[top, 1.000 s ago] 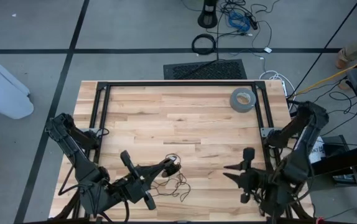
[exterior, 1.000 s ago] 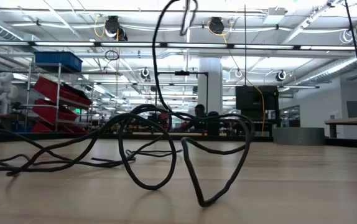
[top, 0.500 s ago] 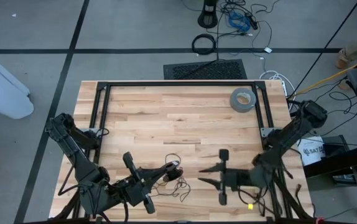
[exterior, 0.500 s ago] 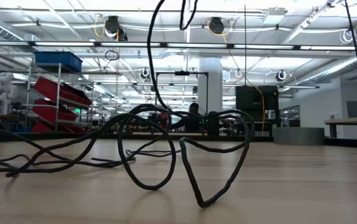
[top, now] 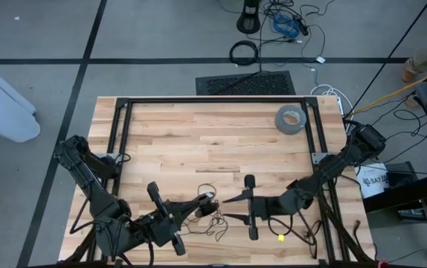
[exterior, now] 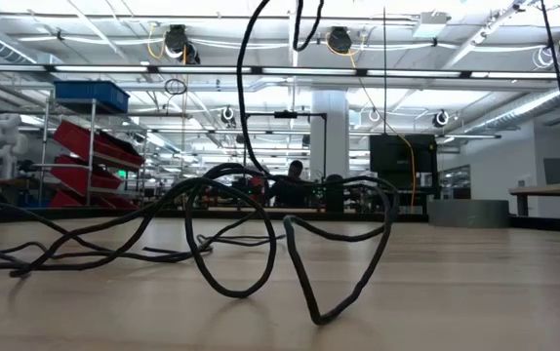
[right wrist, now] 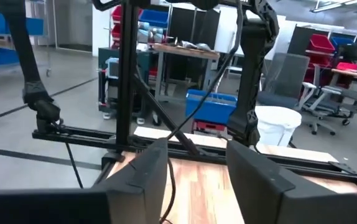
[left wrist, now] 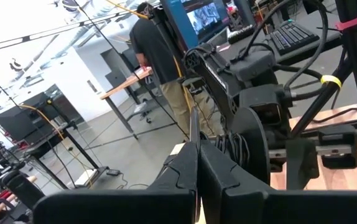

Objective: Coil cords
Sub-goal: Coil the black wire onto the spool

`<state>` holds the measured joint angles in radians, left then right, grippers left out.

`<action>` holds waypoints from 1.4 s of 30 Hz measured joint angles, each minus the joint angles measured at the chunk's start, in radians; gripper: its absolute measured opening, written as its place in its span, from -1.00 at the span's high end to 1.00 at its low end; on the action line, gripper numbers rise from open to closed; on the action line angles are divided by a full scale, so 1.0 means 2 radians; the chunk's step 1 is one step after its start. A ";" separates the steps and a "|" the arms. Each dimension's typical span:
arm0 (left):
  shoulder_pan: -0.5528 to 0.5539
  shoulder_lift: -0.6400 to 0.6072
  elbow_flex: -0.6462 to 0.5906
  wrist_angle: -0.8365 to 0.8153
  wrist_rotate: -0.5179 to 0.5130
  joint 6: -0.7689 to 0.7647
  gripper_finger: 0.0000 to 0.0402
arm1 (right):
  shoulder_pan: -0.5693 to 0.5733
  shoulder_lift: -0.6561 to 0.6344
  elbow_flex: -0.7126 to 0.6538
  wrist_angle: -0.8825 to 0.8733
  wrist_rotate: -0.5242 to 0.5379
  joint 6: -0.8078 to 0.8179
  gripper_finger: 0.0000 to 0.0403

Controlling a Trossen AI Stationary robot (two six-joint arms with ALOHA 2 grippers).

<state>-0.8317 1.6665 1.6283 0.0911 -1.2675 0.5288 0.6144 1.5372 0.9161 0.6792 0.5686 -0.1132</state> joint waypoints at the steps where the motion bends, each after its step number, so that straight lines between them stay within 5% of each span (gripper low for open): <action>1: 0.000 0.000 0.000 -0.001 0.000 0.000 0.99 | 0.000 0.000 0.000 0.000 0.000 0.000 0.22; 18: 0.000 0.000 0.000 -0.001 0.000 -0.001 0.99 | -0.007 0.033 0.013 0.047 -0.037 0.023 0.20; 42: -0.001 0.000 0.000 -0.013 0.000 -0.013 0.99 | -0.002 0.074 0.087 -0.037 -0.018 0.015 0.28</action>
<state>-0.8337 1.6665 1.6276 0.0652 -1.2677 0.5034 0.6113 1.6852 1.0893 0.6053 0.5320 -0.0833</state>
